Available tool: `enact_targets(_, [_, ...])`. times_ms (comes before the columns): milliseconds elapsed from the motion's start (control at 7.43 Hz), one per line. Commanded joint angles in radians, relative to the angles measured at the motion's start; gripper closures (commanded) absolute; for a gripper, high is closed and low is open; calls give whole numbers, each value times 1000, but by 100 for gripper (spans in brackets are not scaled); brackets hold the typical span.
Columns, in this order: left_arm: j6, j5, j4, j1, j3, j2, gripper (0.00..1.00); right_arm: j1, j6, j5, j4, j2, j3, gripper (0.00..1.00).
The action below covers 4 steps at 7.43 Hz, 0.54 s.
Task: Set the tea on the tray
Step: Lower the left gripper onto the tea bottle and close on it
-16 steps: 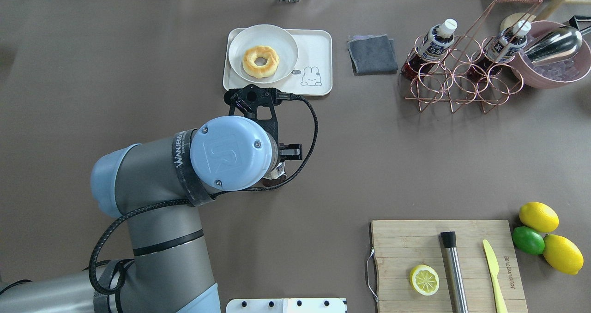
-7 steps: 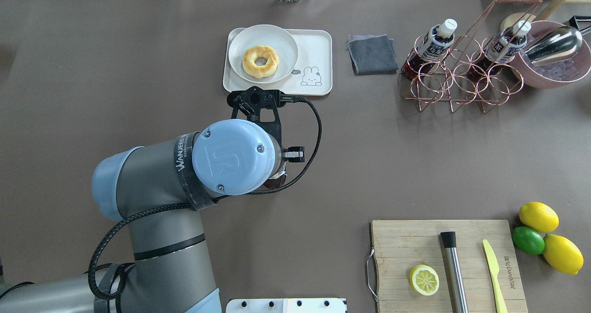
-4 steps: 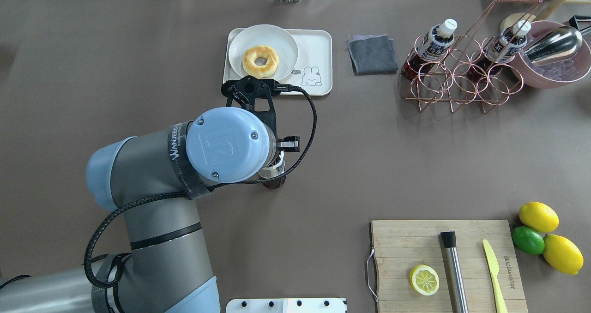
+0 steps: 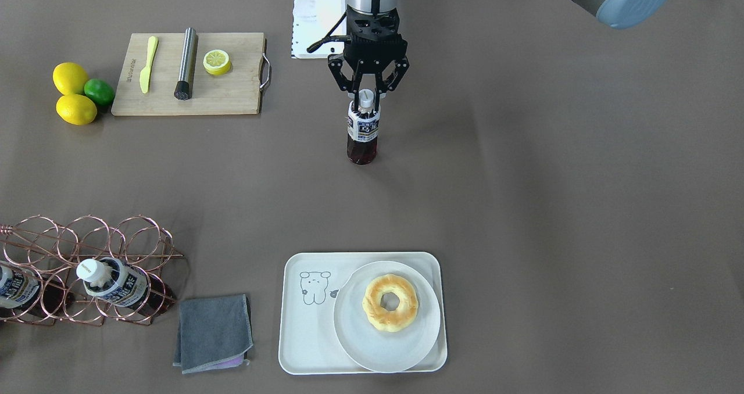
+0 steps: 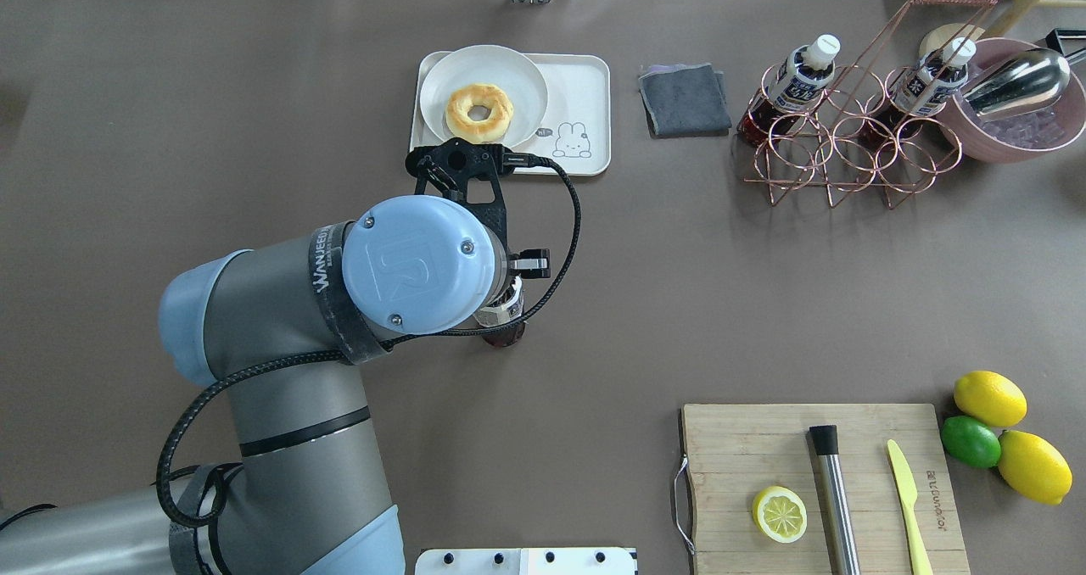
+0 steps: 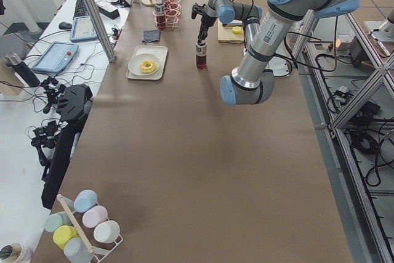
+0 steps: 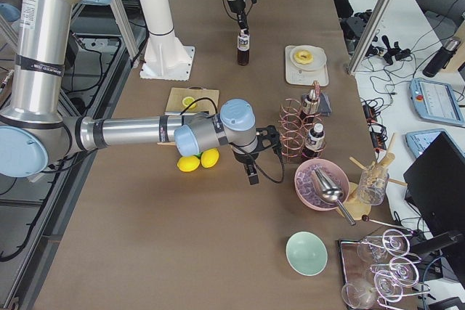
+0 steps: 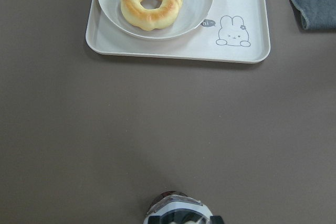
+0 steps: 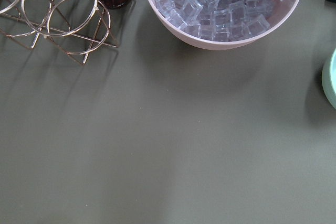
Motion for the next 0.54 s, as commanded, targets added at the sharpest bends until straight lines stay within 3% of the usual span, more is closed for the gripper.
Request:
enact_targets(0, [-4, -1, 2, 0, -12, -20, 100, 4, 0, 1, -2, 0, 2, 0])
enact_targets(404, [36, -12, 115, -68, 35, -153, 100, 18, 0, 4, -14, -4, -6, 0])
